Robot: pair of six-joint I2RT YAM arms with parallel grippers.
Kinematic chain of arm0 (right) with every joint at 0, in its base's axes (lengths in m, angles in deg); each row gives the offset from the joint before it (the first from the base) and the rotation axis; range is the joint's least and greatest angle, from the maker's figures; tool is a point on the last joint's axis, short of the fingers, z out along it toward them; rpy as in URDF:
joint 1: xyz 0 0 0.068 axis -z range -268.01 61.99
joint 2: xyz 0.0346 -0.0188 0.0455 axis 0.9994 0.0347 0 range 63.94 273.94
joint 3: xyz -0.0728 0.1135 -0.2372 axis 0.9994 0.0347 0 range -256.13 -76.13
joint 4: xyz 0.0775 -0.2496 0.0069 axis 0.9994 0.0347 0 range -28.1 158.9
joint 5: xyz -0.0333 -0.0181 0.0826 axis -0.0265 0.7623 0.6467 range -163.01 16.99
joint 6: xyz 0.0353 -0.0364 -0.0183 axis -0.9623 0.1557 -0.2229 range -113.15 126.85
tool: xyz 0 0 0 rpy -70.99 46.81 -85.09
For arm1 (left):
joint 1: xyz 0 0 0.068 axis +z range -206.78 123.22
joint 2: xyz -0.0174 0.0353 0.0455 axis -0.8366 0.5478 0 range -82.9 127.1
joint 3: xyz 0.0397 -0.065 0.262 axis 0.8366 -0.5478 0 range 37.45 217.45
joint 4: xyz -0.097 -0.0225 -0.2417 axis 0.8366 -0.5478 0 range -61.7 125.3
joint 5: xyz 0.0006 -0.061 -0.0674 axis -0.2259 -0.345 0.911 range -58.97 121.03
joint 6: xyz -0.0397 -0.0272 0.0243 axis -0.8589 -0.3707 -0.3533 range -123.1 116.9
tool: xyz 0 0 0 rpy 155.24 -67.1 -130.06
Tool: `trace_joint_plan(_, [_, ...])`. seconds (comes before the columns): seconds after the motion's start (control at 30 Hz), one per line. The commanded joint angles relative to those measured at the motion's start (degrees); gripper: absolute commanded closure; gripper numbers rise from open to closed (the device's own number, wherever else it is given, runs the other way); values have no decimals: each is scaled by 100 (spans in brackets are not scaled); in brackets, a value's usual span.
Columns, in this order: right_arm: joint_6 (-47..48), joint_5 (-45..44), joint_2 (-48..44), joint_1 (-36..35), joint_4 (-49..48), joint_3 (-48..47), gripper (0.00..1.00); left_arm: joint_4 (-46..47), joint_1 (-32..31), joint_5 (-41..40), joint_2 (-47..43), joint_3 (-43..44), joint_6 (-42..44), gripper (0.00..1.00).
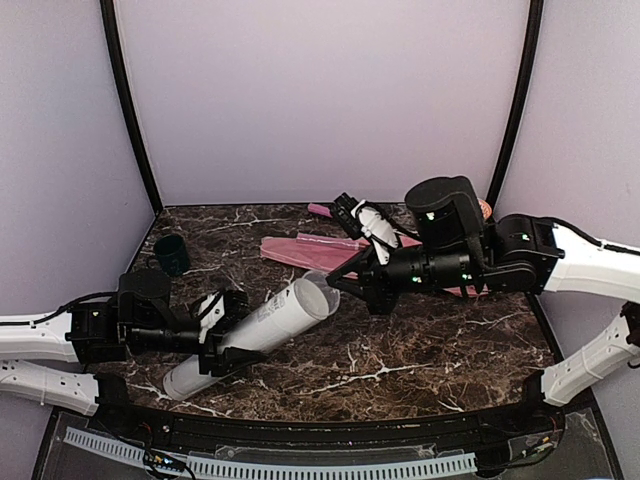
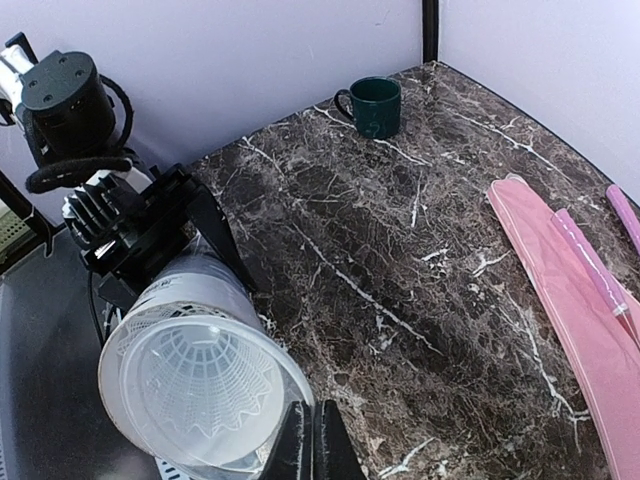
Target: Pack up the badminton gear
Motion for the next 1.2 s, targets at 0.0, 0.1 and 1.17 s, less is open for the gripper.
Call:
trace_joint_plan(0.0, [154,-81,99,-99,-43,-271,100,311,-8,141,-58,-63,-57,54])
trace_joint_plan(0.1, [180,-54,131,-127,-42,-323,100,302,-10,151,-55,-70,-57,54])
trace_joint_plan(1.17, [245,831,85,228,-140,-99,100,325,-8,212,-66,-103,-64,54])
